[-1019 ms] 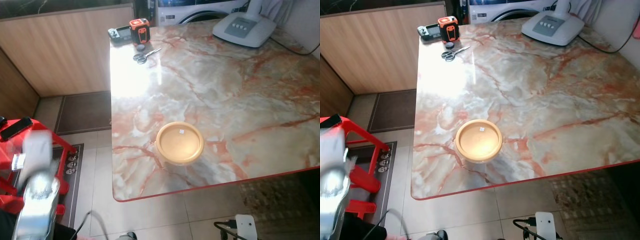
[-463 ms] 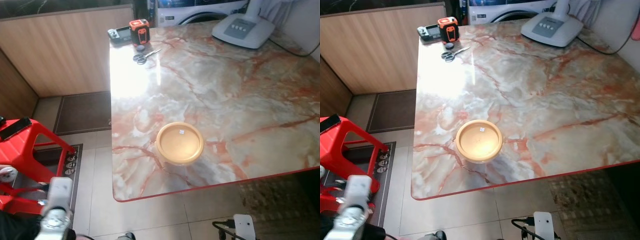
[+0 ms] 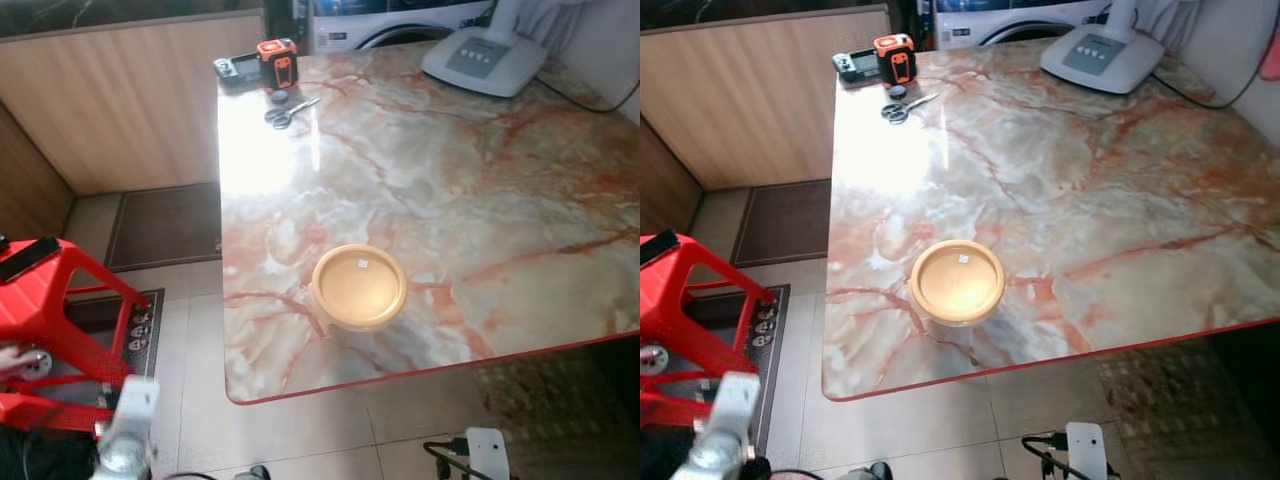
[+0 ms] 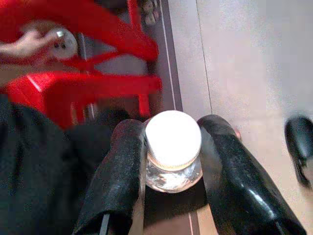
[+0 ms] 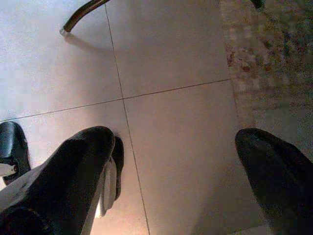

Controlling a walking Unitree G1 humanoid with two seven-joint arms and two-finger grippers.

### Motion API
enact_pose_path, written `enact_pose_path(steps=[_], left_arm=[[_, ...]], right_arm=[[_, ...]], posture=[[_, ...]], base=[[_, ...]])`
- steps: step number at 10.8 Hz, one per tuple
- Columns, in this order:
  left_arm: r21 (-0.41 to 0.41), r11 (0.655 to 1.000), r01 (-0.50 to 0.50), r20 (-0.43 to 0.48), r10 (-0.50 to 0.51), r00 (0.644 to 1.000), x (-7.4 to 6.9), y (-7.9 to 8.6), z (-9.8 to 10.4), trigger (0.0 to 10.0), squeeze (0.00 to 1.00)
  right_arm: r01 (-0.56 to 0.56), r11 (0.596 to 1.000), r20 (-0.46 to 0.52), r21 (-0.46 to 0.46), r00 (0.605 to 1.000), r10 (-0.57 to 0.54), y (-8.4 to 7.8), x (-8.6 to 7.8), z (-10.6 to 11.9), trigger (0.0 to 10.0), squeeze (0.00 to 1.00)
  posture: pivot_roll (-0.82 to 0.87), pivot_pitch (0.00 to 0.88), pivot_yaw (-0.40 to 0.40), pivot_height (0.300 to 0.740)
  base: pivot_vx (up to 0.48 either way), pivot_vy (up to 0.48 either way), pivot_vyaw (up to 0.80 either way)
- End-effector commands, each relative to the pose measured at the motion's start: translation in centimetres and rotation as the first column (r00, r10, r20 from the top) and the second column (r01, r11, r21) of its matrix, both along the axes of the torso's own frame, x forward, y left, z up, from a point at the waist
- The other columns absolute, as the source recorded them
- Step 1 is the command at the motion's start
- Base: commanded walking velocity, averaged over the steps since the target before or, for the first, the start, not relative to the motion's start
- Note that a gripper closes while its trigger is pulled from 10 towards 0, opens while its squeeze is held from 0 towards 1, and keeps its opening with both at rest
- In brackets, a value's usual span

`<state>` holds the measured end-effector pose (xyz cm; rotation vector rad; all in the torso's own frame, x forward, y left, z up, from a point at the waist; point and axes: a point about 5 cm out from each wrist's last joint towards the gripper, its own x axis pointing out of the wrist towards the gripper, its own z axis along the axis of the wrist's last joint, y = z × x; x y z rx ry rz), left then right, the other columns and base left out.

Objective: Restocking fridge

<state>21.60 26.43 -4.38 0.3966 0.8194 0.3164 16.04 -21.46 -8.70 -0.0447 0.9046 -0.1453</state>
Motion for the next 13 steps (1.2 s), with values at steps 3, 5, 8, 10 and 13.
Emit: enact_pose_path(steps=[3, 5, 8, 10, 13], left_arm=[[-0.018, 1.000, -0.009, -0.052, 0.008, 0.999, -1.3, -0.7, -1.2, 10.0, 0.00], [-0.026, 1.000, -0.017, -0.076, 0.015, 0.997, -1.9, -0.5, -1.6, 10.0, 0.00], [-0.024, 1.000, -0.019, -0.085, 0.017, 0.996, -2.2, -0.1, -1.6, 10.0, 0.00], [-0.024, 1.000, -0.019, -0.090, 0.017, 0.996, -2.2, 0.1, -1.6, 10.0, 0.00], [-0.030, 0.999, -0.030, -0.098, 0.027, 0.995, -2.5, 0.1, -1.8, 10.0, 0.00]], right_arm=[[0.017, 1.000, -0.046, 0.017, 0.999, -0.016, 0.4, -1.5, -0.7, 10.0, 0.00], [0.023, 1.000, -0.056, 0.016, 0.998, -0.023, 0.3, -2.0, -0.9, 10.0, 0.00], [0.038, 0.999, -0.058, 0.027, 0.998, -0.037, 0.3, -2.2, -0.9, 10.0, 0.00], [0.033, 0.999, -0.063, 0.031, 0.998, -0.031, 0.5, -2.2, -1.0, 10.0, 0.00], [0.026, 0.999, -0.064, 0.037, 0.998, -0.024, 0.7, -2.1, -1.0, 10.0, 0.00]], posture=[[-0.13, 0.148, 0.028, 0.740], [-0.13, 0.141, 0.027, 0.740], [-0.14, 0.136, 0.030, 0.740], [-0.14, 0.140, 0.029, 0.740], [-0.13, 0.165, 0.026, 0.740]], base=[[0.000, 0.000, 0.00], [0.000, 0.000, 0.00], [0.000, 0.000, 0.00], [0.000, 0.000, -0.62], [0.000, 0.000, -0.79]])
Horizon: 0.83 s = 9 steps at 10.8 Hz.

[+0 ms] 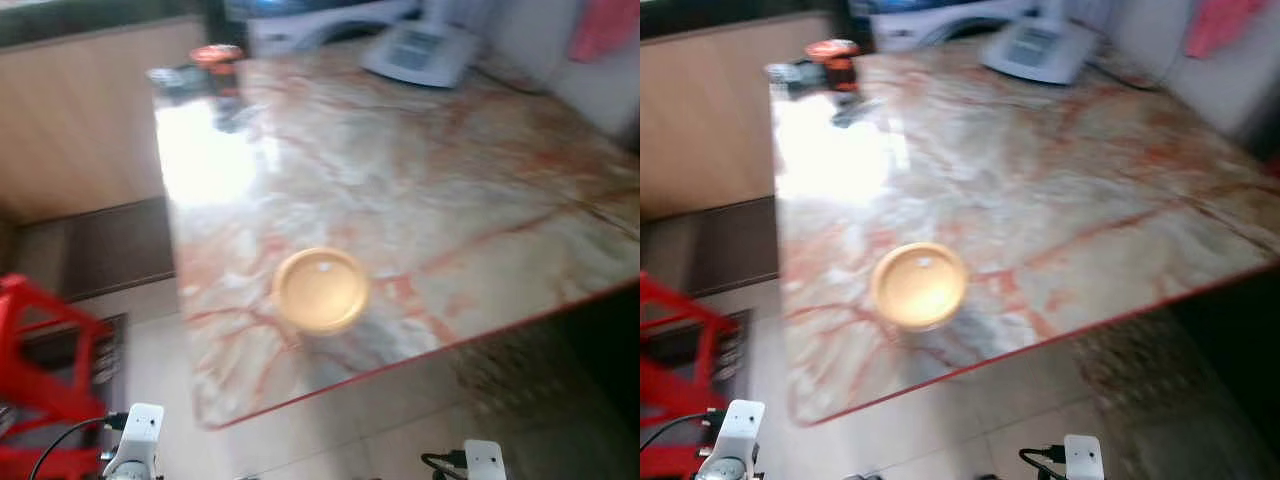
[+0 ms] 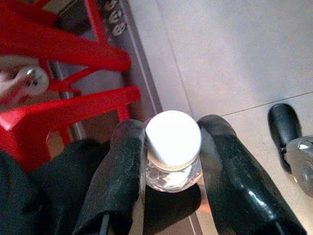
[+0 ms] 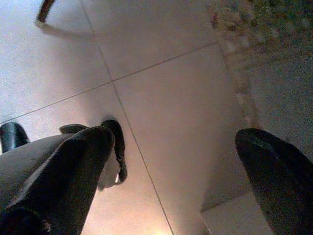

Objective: Restocking fridge

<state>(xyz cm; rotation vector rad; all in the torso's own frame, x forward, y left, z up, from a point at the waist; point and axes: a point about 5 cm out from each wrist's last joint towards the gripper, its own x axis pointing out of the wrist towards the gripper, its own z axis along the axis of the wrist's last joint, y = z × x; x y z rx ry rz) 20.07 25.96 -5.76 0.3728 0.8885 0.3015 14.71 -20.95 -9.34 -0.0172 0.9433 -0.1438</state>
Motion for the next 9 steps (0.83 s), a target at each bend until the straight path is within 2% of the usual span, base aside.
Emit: enact_pose_path(steps=[1, 6, 9], left_arm=[[-0.001, 1.000, -0.020, -0.043, 0.020, 0.999, -1.3, 0.5, -0.6, 10.0, 0.00], [-0.017, 1.000, -0.016, -0.048, 0.016, 0.999, -1.3, 0.1, -0.7, 10.0, 0.00], [-0.029, 0.999, -0.019, -0.047, 0.018, 0.999, -1.4, 0.0, -0.8, 10.0, 0.00]], right_arm=[[0.011, 1.000, -0.028, 0.011, 1.000, -0.011, 0.2, -0.8, -0.4, 10.0, 0.00], [0.007, 1.000, -0.023, 0.016, 1.000, -0.006, 0.3, -0.9, -0.4, 10.0, 0.00], [0.018, 1.000, -0.035, 0.014, 0.999, -0.017, -0.9, -1.8, -0.4, 10.0, 0.00]], posture=[[-0.13, 0.169, 0.025, 0.740], [-0.13, 0.175, 0.025, 0.740], [-0.13, 0.178, 0.025, 0.740]], base=[[0.000, 0.000, -0.71], [0.000, 0.000, 0.00], [-0.286, 0.000, 0.00]])
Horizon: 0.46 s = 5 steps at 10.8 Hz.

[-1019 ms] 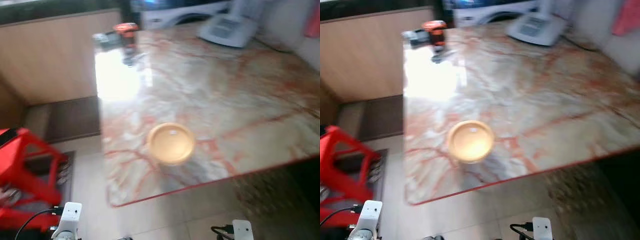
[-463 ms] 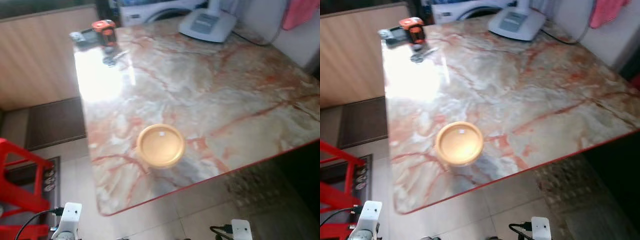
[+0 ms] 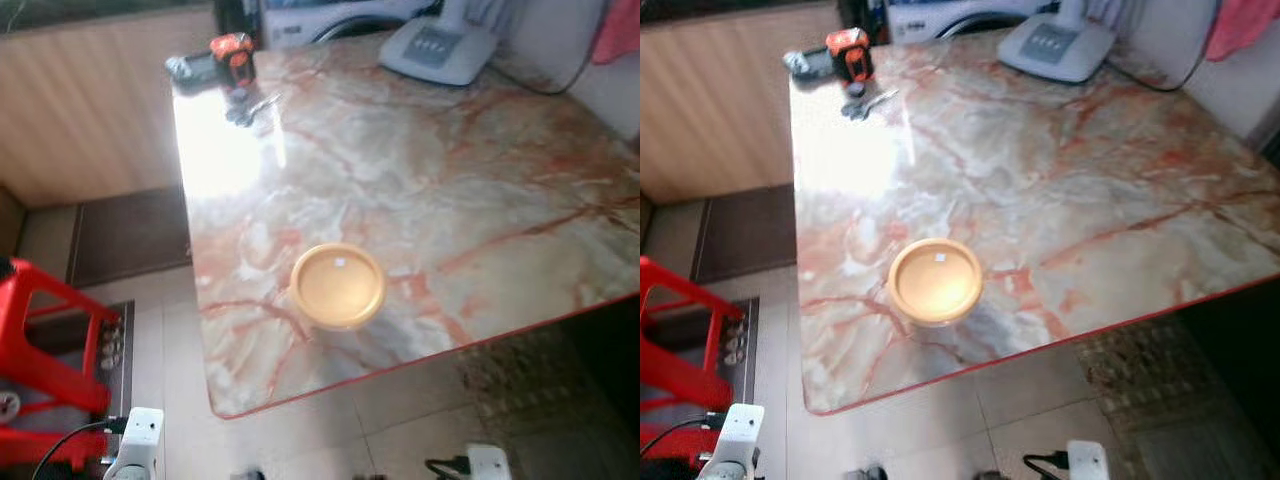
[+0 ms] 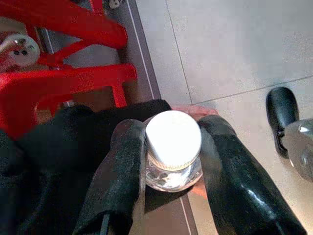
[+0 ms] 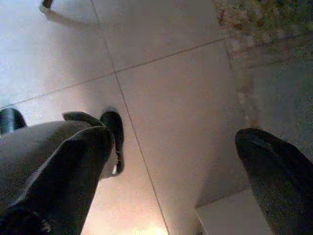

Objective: Restocking fridge

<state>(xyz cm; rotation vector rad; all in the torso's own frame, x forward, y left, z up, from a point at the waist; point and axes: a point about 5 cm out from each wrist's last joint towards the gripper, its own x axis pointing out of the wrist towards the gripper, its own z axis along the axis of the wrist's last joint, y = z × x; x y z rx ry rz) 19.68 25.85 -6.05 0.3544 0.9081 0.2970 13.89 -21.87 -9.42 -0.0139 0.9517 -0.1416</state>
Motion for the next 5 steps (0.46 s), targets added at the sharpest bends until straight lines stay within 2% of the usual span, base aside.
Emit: enact_pose_path(steps=[1, 3, 5], left_arm=[[-0.011, 1.000, -0.011, -0.031, 0.011, 0.999, -1.1, 0.0, -0.6, 10.0, 0.00], [-0.015, 1.000, -0.009, -0.032, 0.008, 0.999, -1.0, -0.1, -0.6, 10.0, 0.00], [-0.015, 1.000, -0.009, -0.029, 0.008, 1.000, -0.9, -0.2, -0.6, 10.0, 0.00]], right_arm=[[0.020, 1.000, -0.029, 0.008, 0.999, -0.019, -0.2, -1.1, -0.3, 10.0, 0.00], [0.018, 1.000, -0.032, 0.010, 0.999, -0.018, 0.1, -1.2, -0.5, 10.0, 0.00], [0.008, 1.000, -0.036, 0.020, 0.999, -0.008, 1.2, -1.1, -0.6, 10.0, 0.00]], posture=[[-0.13, 0.178, 0.023, 0.740], [-0.14, 0.178, 0.024, 0.740], [-0.14, 0.177, 0.022, 0.740]], base=[[-0.289, 0.000, 0.00], [-0.289, 0.000, 0.00], [-0.294, 0.000, 0.00]])
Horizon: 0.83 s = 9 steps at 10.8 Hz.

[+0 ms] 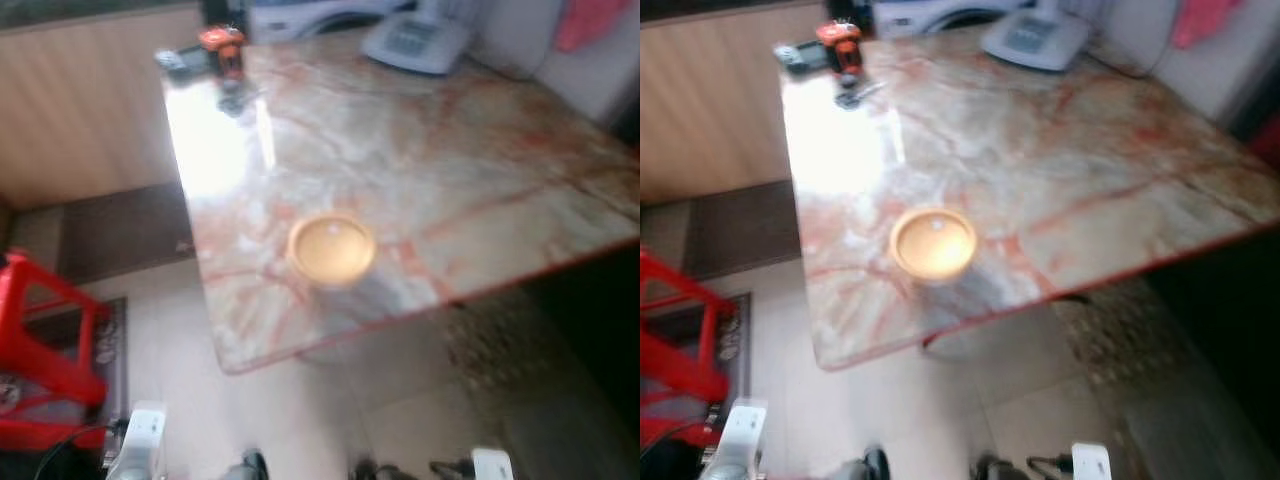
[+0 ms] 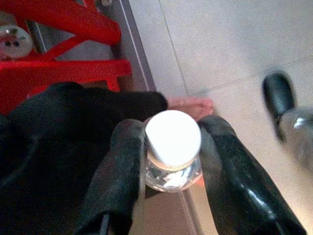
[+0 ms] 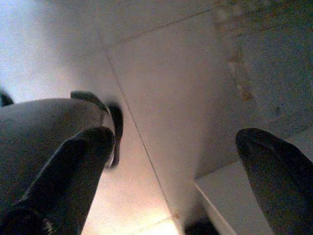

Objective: Restocking fridge

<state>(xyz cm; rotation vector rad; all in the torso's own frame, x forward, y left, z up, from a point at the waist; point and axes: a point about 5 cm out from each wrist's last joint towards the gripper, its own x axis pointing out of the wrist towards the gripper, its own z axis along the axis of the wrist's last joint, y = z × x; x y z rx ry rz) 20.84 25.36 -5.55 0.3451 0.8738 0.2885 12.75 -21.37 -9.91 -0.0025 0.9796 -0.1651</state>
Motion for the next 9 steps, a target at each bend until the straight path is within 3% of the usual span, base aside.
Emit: enact_pose_path(steps=[1, 5, 8, 9], left_arm=[[0.003, 1.000, -0.017, -0.069, 0.018, 0.997, -2.1, 0.3, -1.1, 10.0, 0.00], [0.005, 1.000, -0.001, -0.067, 0.002, 0.998, -1.8, 0.0, -1.0, 10.0, 0.00], [0.006, 1.000, 0.002, -0.068, -0.001, 0.998, -1.7, -0.1, -1.0, 10.0, 0.00], [0.006, 1.000, 0.004, -0.069, -0.003, 0.998, -1.7, -0.2, -1.1, 10.0, 0.00]], right_arm=[[-0.018, 1.000, -0.008, 0.020, 1.000, 0.018, 0.7, 0.1, -0.1, 10.0, 0.00], [-0.009, 1.000, -0.006, 0.014, 1.000, 0.009, 0.1, -0.1, 0.0, 10.0, 0.00], [-0.010, 1.000, -0.012, 0.025, 1.000, 0.010, 1.2, -0.4, -0.3, 10.0, 0.00], [-0.007, 0.999, -0.018, 0.032, 1.000, 0.008, 1.2, -0.4, -0.4, 10.0, 0.00]], posture=[[-0.14, 0.176, 0.022, 0.740], [-0.14, 0.174, 0.024, 0.740], [-0.14, 0.176, 0.023, 0.740], [-0.14, 0.176, 0.022, 0.740]], base=[[0.000, 0.000, 0.00], [0.000, 0.000, 0.00], [0.000, 0.000, 0.00], [0.000, 0.000, -0.79]])
